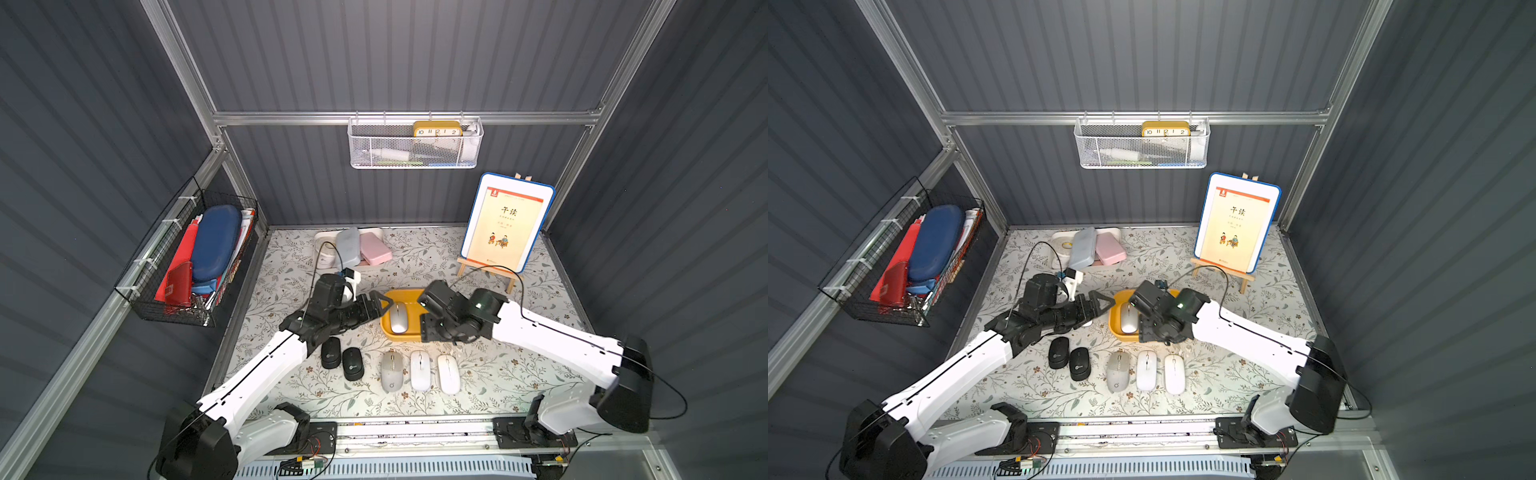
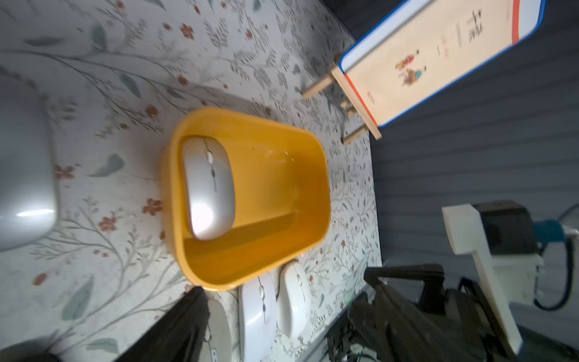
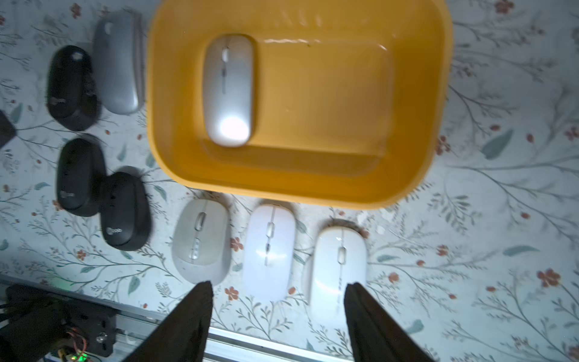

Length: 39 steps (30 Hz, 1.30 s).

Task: Put the mouse in the storage box
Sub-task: Pick up the mouse from the center of the board.

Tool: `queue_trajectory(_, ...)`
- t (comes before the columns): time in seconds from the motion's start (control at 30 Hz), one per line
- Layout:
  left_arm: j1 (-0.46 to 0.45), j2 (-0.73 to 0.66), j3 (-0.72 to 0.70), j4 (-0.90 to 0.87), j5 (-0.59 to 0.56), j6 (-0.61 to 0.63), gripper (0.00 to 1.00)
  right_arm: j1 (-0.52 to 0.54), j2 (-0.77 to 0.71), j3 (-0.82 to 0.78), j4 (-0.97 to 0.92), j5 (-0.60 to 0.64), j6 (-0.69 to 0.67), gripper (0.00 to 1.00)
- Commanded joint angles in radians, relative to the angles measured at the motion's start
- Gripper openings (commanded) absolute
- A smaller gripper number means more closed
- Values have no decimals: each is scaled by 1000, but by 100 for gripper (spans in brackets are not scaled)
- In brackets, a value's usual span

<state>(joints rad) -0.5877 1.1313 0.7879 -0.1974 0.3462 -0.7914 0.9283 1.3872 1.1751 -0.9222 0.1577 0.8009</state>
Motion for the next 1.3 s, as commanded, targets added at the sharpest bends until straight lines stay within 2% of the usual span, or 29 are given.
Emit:
queue_trajectory(0.0,-96,13,-19,56,-45,-100,87,0,-51,-122,-17,-34,33,71)
queue_trajectory(0.1,-101,-43,-79,91,-61,-151,87,38,-78,-193,46,-73,47,71)
queue_trajectory(0.2,-101,-125,-89,77,-97,-195,91,98,-47,-180,93,-94,61,72)
queue_trajectory(0.27,-100,-148,-58,13,-140,-193,93,132,7,-147,95,-84,88,76)
queue_trajectory(0.4,-83,-153,6,-126,-176,-157,93,179,134,-75,81,-56,153,76)
queue_trajectory(0.47,-53,-168,-14,-148,-148,-162,90,186,181,-63,106,-69,181,75)
queue_trajectory(0.63,59,-233,-185,-92,26,-223,84,199,222,-70,161,-34,259,75)
queue_trajectory(0.87,60,-316,-234,-117,33,-230,85,199,289,-79,199,-54,272,77)
queue_trajectory(1.13,60,-273,-204,-80,42,-212,85,198,323,-76,171,17,285,77)
queue_trajectory(1.27,60,-265,-185,-80,41,-206,85,198,344,-96,190,-23,271,77)
